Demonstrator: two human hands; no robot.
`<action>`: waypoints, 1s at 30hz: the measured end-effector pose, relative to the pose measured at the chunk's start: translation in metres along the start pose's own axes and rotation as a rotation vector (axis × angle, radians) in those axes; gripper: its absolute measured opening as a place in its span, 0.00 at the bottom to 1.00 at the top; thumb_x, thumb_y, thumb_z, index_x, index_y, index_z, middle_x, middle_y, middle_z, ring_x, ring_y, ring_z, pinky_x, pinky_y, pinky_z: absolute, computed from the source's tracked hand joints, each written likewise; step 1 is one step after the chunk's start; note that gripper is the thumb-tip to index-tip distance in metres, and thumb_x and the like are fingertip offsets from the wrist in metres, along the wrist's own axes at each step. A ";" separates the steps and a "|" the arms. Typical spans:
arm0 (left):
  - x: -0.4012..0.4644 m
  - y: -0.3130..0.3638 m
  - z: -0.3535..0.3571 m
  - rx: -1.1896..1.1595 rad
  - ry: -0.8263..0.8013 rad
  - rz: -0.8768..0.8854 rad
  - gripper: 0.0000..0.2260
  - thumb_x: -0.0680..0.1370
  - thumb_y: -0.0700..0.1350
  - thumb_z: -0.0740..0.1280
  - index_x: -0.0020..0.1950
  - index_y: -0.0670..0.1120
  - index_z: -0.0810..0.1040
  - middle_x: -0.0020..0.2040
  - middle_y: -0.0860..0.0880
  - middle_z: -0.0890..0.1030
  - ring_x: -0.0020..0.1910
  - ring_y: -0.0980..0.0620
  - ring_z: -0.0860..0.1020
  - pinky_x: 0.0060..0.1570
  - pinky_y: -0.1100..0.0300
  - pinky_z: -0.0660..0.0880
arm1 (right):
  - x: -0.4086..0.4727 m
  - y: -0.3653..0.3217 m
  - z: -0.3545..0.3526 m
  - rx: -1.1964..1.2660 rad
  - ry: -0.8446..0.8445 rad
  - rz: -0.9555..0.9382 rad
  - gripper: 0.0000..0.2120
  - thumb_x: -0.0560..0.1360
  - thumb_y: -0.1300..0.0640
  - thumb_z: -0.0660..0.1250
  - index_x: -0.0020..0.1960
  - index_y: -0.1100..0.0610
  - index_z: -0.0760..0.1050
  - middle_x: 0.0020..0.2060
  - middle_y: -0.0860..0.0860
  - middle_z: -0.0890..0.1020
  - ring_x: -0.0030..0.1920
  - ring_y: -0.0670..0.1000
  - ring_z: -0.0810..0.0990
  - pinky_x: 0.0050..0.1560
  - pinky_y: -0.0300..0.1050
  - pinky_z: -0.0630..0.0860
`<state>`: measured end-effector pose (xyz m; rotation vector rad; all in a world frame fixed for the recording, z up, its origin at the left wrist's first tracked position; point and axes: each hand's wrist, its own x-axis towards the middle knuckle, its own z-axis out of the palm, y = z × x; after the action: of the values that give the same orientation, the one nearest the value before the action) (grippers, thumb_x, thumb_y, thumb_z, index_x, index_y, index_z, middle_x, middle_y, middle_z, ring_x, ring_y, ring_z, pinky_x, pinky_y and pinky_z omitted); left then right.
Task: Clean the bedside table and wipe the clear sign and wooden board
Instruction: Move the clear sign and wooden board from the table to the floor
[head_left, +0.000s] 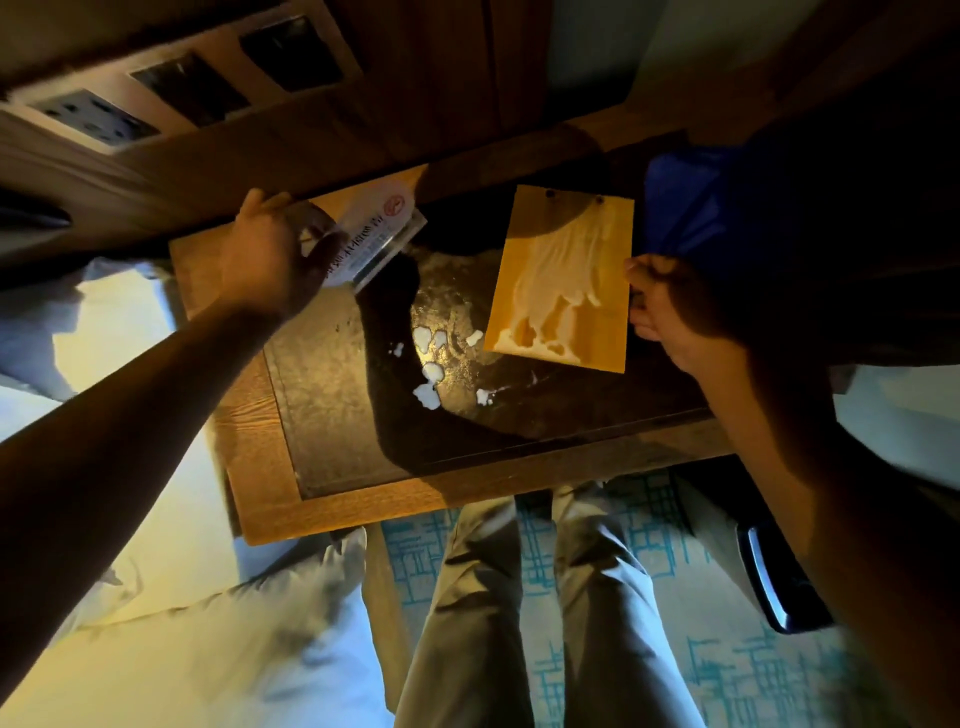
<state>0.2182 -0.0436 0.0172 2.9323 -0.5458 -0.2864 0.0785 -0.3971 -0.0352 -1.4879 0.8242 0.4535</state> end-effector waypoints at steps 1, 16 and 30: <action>0.000 0.005 -0.005 -0.027 0.018 0.012 0.11 0.81 0.49 0.67 0.54 0.43 0.83 0.53 0.41 0.83 0.55 0.39 0.74 0.47 0.54 0.65 | -0.006 -0.001 -0.003 0.024 0.015 0.017 0.12 0.85 0.53 0.57 0.44 0.51 0.70 0.33 0.51 0.70 0.25 0.44 0.65 0.25 0.38 0.58; 0.016 0.183 -0.032 -0.518 -0.196 0.061 0.08 0.81 0.51 0.68 0.58 0.51 0.79 0.57 0.48 0.80 0.62 0.44 0.78 0.57 0.55 0.73 | -0.149 0.042 -0.068 0.582 0.340 0.029 0.15 0.83 0.58 0.59 0.37 0.51 0.71 0.23 0.46 0.69 0.20 0.44 0.63 0.24 0.34 0.58; -0.031 0.331 -0.001 -0.430 -0.275 0.701 0.10 0.78 0.52 0.70 0.48 0.45 0.83 0.46 0.47 0.80 0.52 0.46 0.78 0.52 0.52 0.74 | -0.291 0.165 -0.087 1.090 0.732 0.062 0.14 0.77 0.61 0.67 0.34 0.56 0.84 0.30 0.55 0.71 0.28 0.52 0.67 0.32 0.40 0.64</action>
<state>0.0775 -0.3374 0.0817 2.1380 -1.3058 -0.6164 -0.2506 -0.4066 0.0700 -0.5563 1.3821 -0.5084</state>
